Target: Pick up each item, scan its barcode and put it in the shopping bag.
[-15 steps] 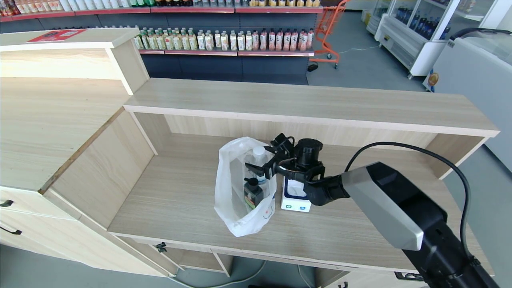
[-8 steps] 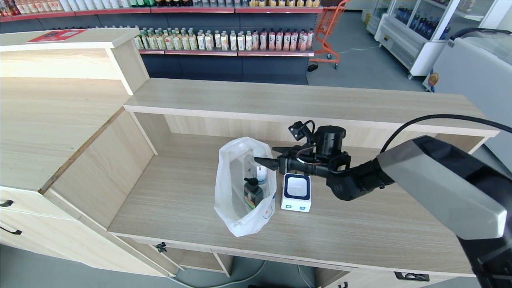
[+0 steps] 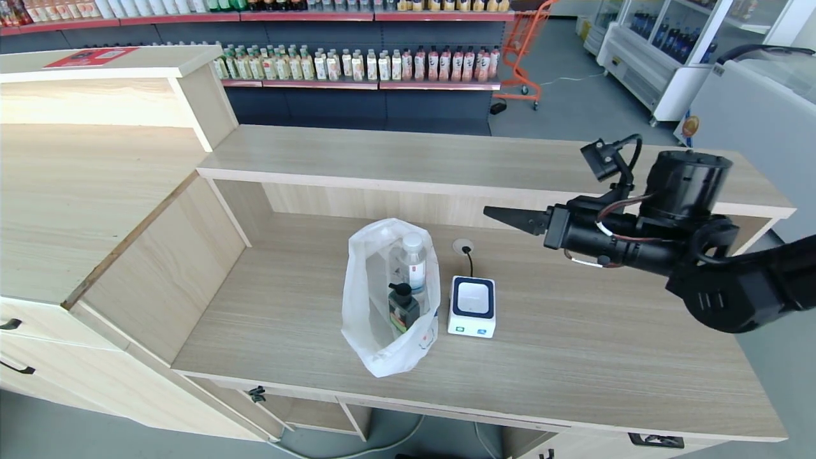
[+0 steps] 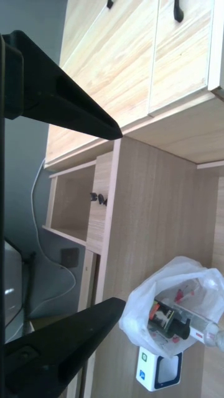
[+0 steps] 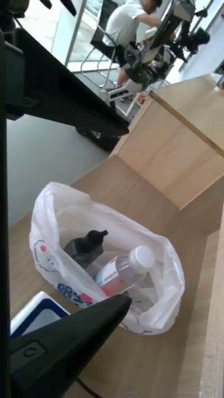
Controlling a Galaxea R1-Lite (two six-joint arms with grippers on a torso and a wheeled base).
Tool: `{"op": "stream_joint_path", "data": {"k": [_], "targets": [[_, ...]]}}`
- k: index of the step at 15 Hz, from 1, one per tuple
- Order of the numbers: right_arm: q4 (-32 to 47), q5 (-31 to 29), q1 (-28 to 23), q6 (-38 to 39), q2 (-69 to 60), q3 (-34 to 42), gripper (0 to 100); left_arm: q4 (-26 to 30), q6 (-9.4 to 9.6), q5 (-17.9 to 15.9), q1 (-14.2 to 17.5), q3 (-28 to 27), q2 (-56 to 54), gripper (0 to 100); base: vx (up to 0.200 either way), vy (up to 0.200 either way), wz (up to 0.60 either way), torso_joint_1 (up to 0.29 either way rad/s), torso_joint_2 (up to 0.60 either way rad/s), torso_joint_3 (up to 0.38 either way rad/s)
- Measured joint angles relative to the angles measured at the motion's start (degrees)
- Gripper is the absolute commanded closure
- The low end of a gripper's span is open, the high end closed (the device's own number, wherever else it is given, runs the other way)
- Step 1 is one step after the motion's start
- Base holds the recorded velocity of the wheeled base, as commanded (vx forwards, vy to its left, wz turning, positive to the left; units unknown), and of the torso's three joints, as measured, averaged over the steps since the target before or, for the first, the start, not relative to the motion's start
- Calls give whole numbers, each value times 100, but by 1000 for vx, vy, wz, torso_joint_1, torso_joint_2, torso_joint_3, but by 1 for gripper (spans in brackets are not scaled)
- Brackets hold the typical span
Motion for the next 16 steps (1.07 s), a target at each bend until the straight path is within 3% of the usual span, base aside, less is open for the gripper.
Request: {"op": "stream_joint_path", "data": {"k": [4, 7, 12, 14, 16], "targets": [[684, -33, -857, -1068, -2393, 2458, 0, 2, 0, 0, 0, 0, 0, 0, 0, 0, 0, 0, 0, 0], [1766, -553, -1318, -1518, -4524, 3883, 0, 0, 0, 0, -5, 0, 0, 0, 0, 0, 0, 0, 0, 0], [3860, -1415, -1824, -1807, -8212, 5016, 0, 0, 0, 0, 0, 0, 0, 0, 0, 0, 0, 0, 0, 0], [4673, -2206, -1929, -1862, -9182, 5233, 0, 0, 0, 0, 0, 0, 0, 0, 0, 0, 0, 0, 0, 0], [4834, -2308, -1862, -1959, -9824, 5350, 0, 2, 0, 0, 0, 0, 0, 0, 0, 0, 0, 0, 0, 0]]}}
